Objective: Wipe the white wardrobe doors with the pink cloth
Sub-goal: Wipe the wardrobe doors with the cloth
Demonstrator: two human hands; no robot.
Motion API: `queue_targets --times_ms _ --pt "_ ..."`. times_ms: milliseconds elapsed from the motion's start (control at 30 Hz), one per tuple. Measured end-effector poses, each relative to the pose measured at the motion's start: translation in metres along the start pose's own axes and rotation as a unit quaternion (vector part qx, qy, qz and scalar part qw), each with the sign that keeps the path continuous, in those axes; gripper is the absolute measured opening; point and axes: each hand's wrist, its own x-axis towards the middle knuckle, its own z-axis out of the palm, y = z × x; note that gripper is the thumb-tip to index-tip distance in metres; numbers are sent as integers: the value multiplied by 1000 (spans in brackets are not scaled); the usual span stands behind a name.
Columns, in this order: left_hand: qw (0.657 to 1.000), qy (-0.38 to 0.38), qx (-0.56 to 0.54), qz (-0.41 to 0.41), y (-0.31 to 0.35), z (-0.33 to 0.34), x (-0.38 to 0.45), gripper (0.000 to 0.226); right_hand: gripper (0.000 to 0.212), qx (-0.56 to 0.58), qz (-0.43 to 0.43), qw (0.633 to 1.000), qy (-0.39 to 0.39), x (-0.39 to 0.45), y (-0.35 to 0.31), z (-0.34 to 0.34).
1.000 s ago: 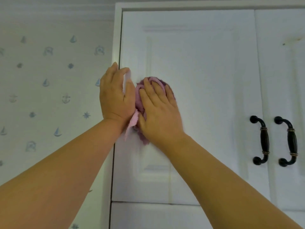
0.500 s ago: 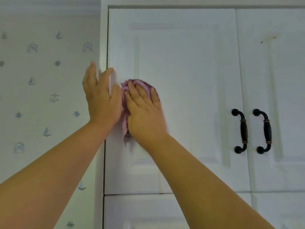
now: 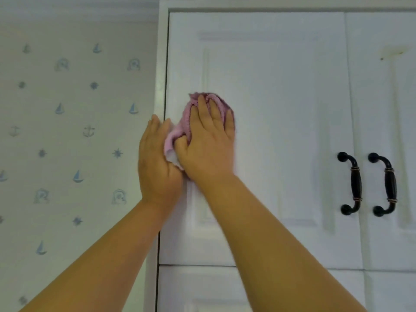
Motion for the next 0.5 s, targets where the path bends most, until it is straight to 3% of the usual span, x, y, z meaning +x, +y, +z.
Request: queue_targets --times_ms 67,367,500 --pt "999 16 -28 -30 -1 -3 1 60 72 4 3 1000 -18 -6 -8 6" --pt "973 -90 212 -5 12 -8 -19 61 58 -34 -172 983 -60 -145 44 2" --pt "957 -115 265 6 6 -12 -41 67 53 -18 -152 987 -49 -143 42 0"
